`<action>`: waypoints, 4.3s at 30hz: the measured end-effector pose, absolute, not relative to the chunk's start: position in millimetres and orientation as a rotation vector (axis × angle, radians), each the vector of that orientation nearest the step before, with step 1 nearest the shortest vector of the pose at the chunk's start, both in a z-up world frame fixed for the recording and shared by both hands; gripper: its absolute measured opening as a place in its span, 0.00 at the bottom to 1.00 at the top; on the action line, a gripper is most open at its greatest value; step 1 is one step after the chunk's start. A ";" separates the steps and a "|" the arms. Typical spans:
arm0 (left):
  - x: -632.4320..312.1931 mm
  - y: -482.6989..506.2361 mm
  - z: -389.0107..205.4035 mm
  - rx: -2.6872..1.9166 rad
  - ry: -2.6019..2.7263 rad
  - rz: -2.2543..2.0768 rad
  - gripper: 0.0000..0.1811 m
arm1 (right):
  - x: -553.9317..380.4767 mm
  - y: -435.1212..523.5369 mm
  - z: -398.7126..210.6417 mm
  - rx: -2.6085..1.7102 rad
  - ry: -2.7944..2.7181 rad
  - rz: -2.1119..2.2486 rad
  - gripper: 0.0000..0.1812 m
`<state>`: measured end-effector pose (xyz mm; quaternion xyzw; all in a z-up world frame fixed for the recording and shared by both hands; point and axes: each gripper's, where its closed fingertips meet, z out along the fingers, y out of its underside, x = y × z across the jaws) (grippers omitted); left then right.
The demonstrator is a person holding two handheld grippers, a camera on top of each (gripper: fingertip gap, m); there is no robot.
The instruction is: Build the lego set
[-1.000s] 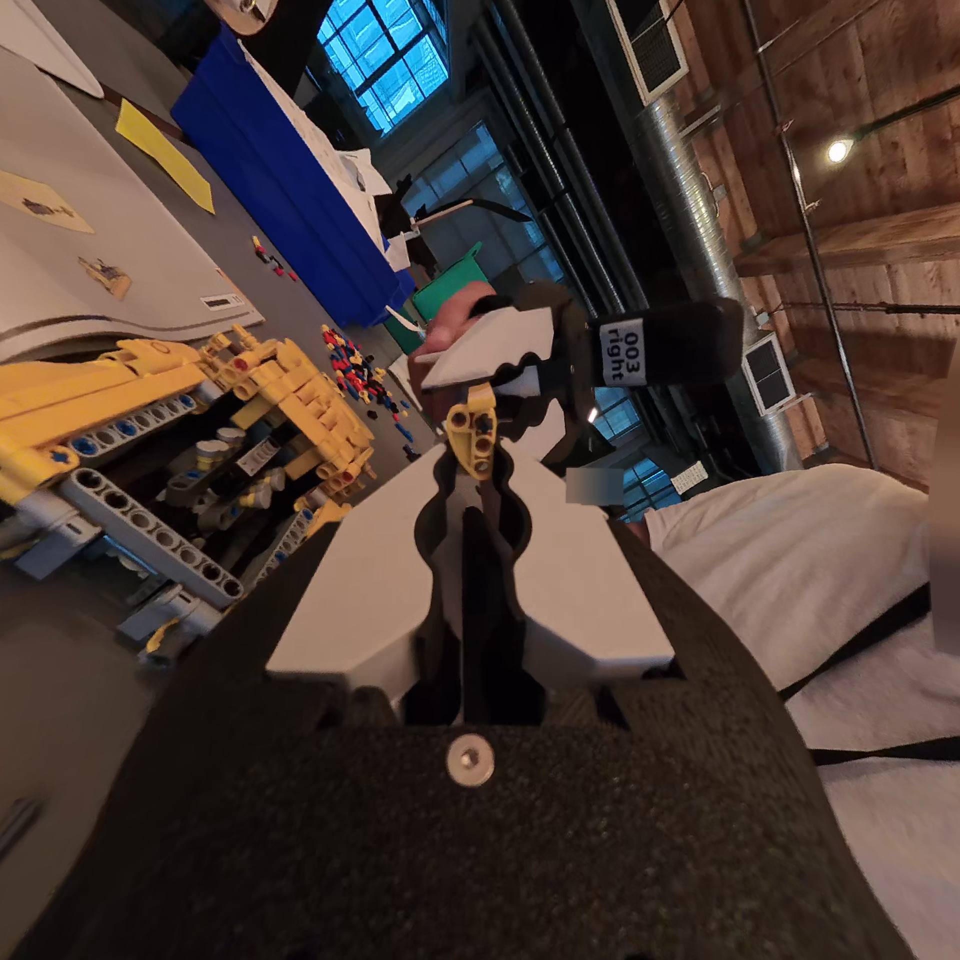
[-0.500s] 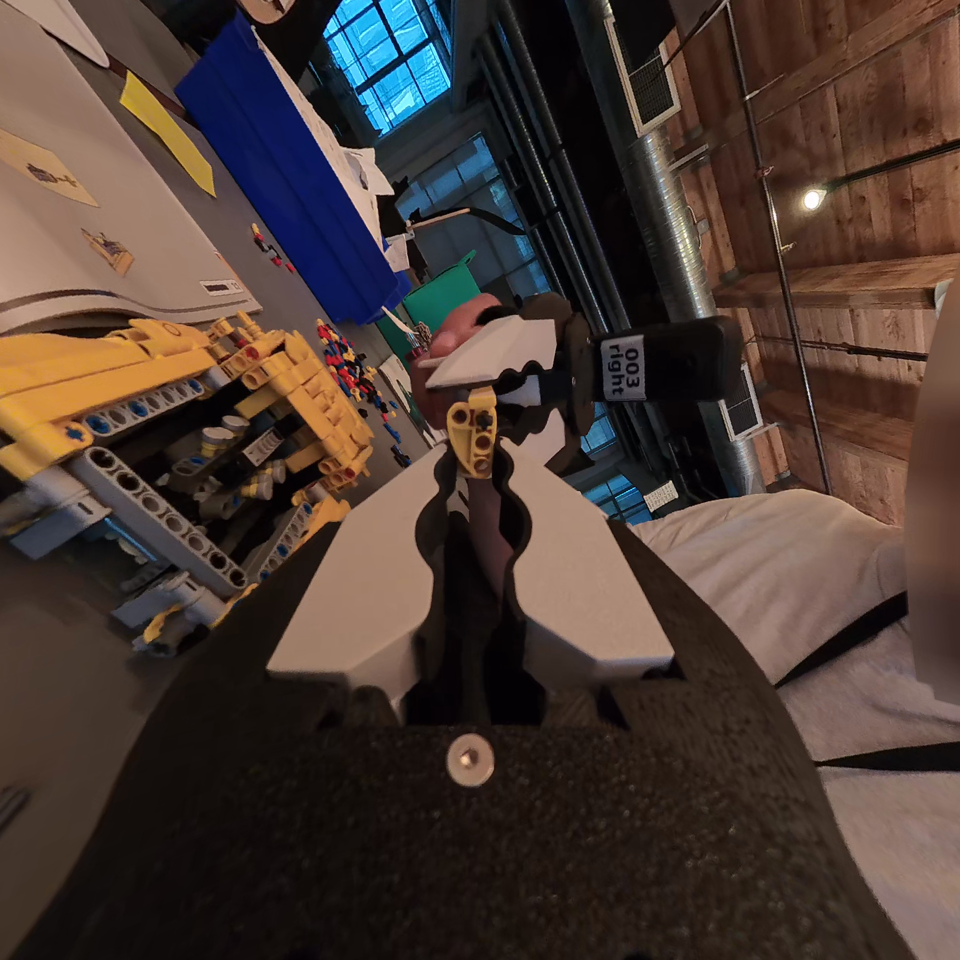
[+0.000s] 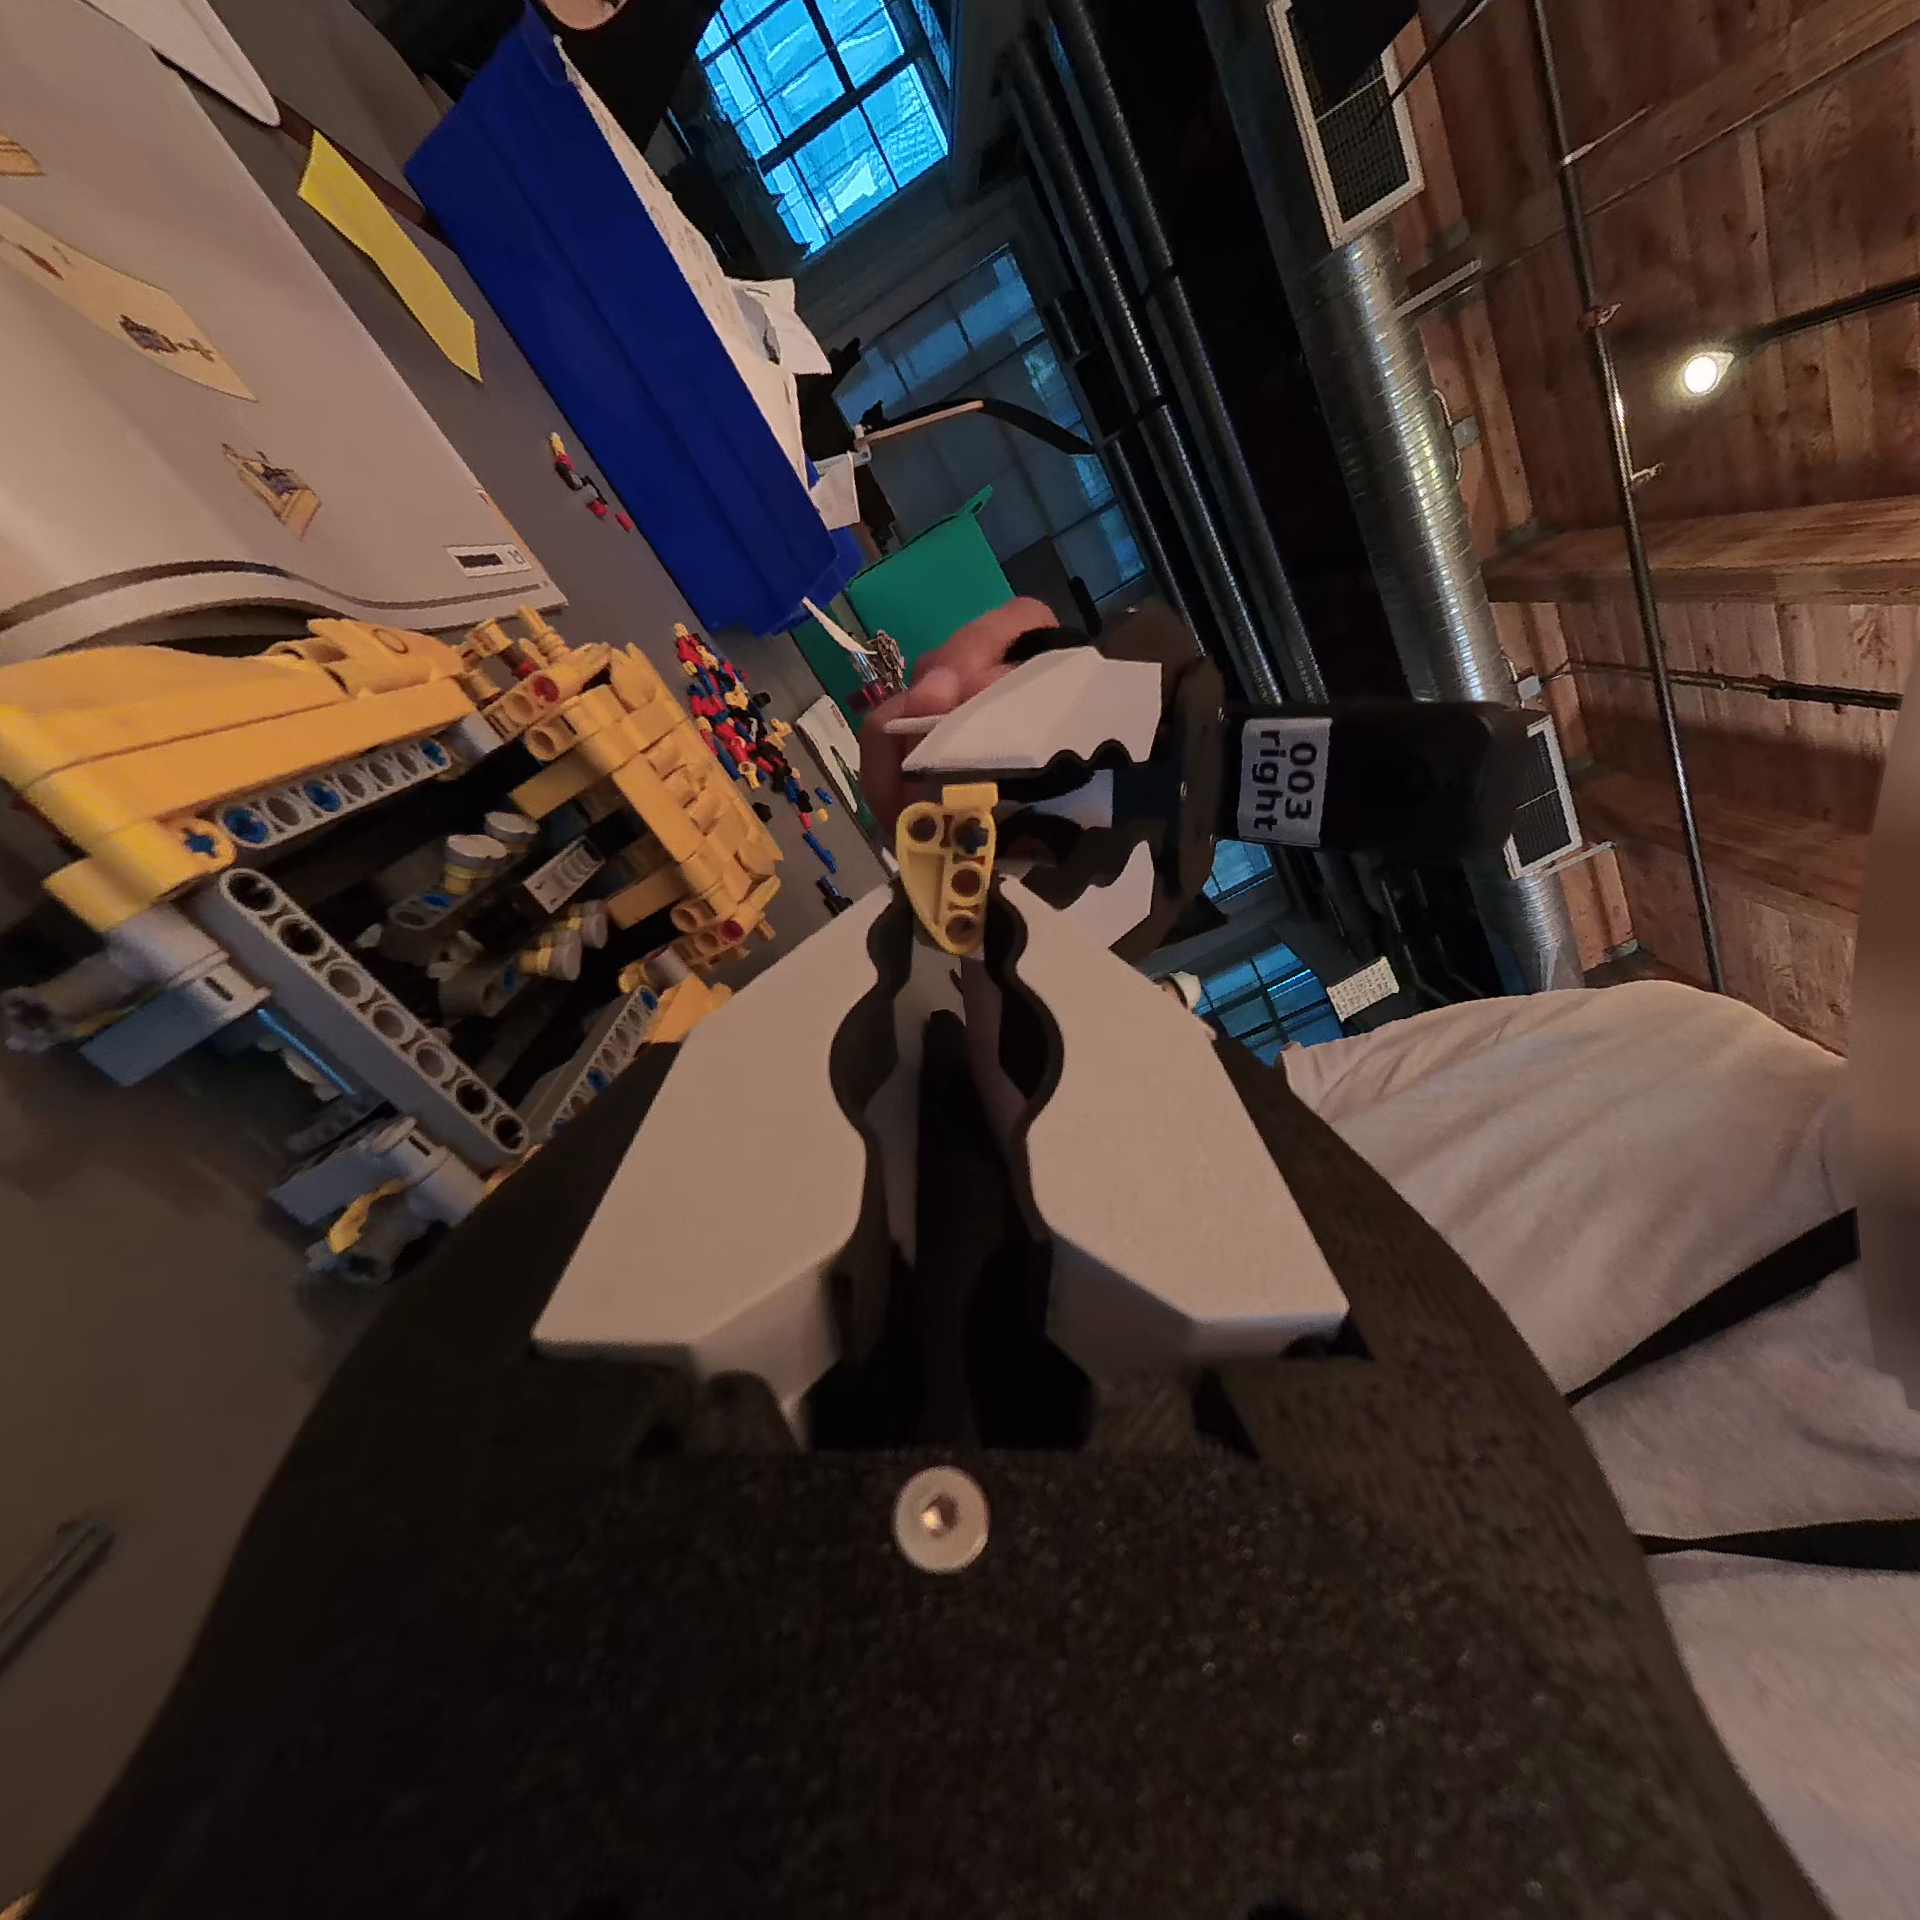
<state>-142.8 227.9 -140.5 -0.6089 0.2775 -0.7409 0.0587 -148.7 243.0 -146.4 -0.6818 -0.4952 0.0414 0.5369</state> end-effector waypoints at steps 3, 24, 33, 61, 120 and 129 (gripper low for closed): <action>-141.8 229.1 -141.5 -1.847 0.842 -2.218 0.07 | -147.8 244.1 -147.1 -1.614 -1.185 0.081 0.14; -146.7 236.9 -131.3 -1.704 0.900 -2.081 0.09 | -146.3 235.9 -147.1 -1.695 -1.082 0.408 0.14; -147.8 232.7 -128.2 -1.662 0.925 -2.080 0.09 | -148.3 230.5 -143.2 -1.720 -1.027 0.552 0.14; -141.1 235.6 -135.8 -1.755 0.812 -2.193 0.09 | -150.3 244.4 -145.2 -1.674 -0.988 0.283 0.19; -177.4 175.7 -50.9 -0.863 1.077 -1.809 0.16 | -187.8 170.8 -75.4 -1.403 -0.416 2.427 0.15; -174.5 152.5 -67.2 -0.833 1.284 -1.717 0.08 | -195.2 154.4 -79.2 -1.428 -0.475 2.556 0.15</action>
